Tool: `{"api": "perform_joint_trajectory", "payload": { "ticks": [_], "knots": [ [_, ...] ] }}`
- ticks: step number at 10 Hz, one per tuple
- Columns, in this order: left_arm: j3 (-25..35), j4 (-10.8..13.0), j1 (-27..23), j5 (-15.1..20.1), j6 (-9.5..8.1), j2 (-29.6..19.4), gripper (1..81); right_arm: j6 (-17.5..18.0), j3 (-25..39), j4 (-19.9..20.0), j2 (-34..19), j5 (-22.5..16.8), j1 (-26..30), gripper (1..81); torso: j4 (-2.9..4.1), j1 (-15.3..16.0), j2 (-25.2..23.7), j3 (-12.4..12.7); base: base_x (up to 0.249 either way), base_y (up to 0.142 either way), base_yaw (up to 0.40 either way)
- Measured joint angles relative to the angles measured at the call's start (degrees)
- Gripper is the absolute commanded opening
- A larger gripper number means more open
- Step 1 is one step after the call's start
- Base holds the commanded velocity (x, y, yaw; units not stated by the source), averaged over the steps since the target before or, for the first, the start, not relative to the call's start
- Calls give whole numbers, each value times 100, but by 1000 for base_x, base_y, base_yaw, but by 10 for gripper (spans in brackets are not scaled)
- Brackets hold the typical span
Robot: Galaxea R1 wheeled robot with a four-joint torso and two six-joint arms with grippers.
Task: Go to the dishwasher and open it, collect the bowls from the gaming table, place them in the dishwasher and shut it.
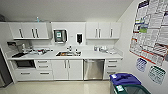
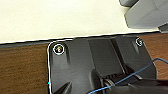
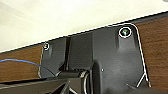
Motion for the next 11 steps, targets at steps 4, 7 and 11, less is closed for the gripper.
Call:
{"api": "perform_joint_trajectory", "payload": {
  "ticks": [4, 7, 11],
  "knots": [
    [0, 0, 4, 0, -2, 2, 811, 0, -2, -2, 0, -2, 0, 811, 0, -5, 0, 0, 106, 0, 0],
    [0, 0, 0, 0, -2, 6, 811, 0, -5, -2, 0, 0, 1, 811, 0, -2, 0, 0, 90, 0, 0],
    [0, -2, 6, 16, -2, 33, 811, 0, -2, -4, 15, 2, 12, 811, 0, -2, 0, 0, 84, 0, 0]
  ]
}}
